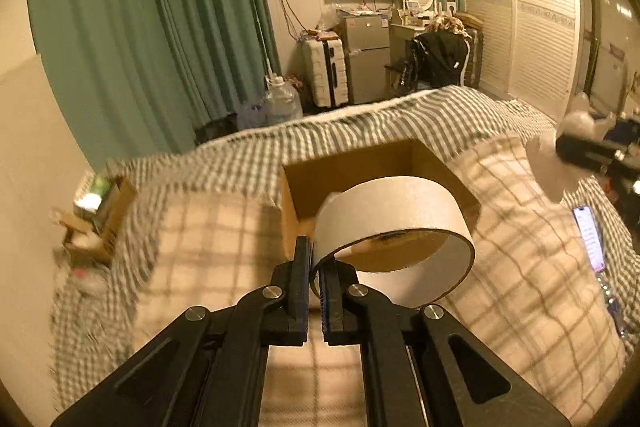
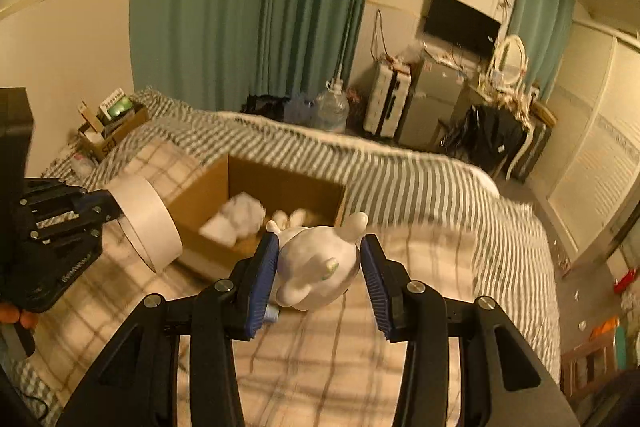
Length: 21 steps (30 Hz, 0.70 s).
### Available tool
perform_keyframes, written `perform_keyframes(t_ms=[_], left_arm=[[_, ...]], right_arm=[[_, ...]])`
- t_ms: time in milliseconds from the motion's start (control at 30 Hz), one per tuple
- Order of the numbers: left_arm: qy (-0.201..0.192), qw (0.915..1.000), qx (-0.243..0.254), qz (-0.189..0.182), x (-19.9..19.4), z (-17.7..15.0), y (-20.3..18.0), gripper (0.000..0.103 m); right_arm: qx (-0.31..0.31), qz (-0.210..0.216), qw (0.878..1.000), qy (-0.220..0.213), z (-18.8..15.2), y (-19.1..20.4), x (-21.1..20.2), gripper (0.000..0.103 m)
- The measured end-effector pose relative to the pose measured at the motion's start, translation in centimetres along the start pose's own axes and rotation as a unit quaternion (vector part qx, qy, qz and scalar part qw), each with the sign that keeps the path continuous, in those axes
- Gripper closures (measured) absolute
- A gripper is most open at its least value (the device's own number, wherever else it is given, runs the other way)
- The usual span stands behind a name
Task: Organize objects
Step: 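Carry the tape roll with the left tool while the right tool carries the figurine, releasing both into the box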
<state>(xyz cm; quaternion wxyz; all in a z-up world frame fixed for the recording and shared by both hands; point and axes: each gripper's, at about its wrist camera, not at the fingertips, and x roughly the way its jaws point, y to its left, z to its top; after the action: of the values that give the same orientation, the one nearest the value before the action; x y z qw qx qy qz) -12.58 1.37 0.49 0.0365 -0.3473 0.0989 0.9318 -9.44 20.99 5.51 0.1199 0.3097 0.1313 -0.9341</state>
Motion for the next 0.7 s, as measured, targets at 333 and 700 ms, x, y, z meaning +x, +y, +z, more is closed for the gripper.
perform_keyframes(t_ms=[333,700], left_arm=[[-0.024,0.9997,0.006,0.003,2.0,6.8,1.5,0.099],[0.024,0.9994,0.01,-0.024,11.3,5.8,1.0,0.099]], right_arm=[[0.009,0.028,0.999,-0.025,8.6,-1.1,2.6,0.061],[0.019,0.068,0.997,0.027,6.4,-0.9,13.4,0.061]])
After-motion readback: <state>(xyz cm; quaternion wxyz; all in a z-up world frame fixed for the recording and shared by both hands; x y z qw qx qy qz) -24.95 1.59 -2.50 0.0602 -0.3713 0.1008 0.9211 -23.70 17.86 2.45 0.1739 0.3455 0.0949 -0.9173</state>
